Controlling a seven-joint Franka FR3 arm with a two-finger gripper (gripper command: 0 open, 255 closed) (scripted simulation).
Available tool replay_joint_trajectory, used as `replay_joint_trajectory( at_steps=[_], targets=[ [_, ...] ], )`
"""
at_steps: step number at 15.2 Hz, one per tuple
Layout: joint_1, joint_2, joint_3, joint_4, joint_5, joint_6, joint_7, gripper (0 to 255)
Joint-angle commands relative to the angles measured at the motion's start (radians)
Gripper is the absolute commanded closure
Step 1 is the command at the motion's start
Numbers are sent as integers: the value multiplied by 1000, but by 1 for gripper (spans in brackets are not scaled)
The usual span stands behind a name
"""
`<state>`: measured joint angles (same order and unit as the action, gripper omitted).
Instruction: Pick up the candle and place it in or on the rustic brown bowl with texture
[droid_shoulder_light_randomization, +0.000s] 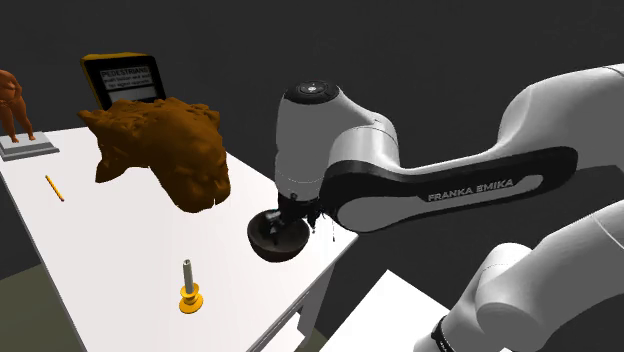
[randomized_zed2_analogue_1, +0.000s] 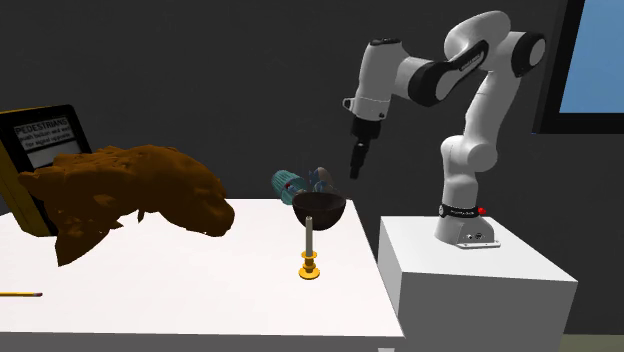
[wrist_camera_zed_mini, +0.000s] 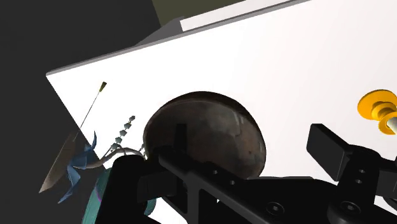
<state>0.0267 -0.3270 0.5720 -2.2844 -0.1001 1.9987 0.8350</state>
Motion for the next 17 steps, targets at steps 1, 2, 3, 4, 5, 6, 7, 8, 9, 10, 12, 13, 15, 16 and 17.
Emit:
replay_joint_trajectory(
  at_steps=[1, 2, 3, 4, 5, 6, 7, 8, 9, 10, 12, 13, 15, 16, 17],
  targets=[
    [-12, 79, 56, 45, -48, 16, 91, 0],
    [-18, 123, 82, 68, -79, 22, 136, 0],
    [-23, 168, 106, 94, -113, 25, 182, 0],
    [-25, 216, 128, 121, -151, 25, 230, 0],
    [-25, 267, 148, 151, -193, 22, 279, 0],
    [-21, 319, 164, 182, -237, 16, 328, 0],
    [-11, 373, 175, 216, -282, 7, 377, 0],
    [2, 427, 183, 251, -328, -4, 424, 0],
    [21, 481, 184, 288, -372, -19, 468, 0],
    [44, 535, 182, 326, -414, -34, 508, 0],
    [99, 637, 167, 408, -489, -68, 577, 0],
    [129, 686, 156, 452, -522, -86, 606, 0],
    [191, 780, 129, 543, -579, -121, 652, 0],
    [223, 827, 116, 592, -604, -140, 671, 0],
    [255, 872, 101, 642, -627, -157, 686, 0]
  ],
)
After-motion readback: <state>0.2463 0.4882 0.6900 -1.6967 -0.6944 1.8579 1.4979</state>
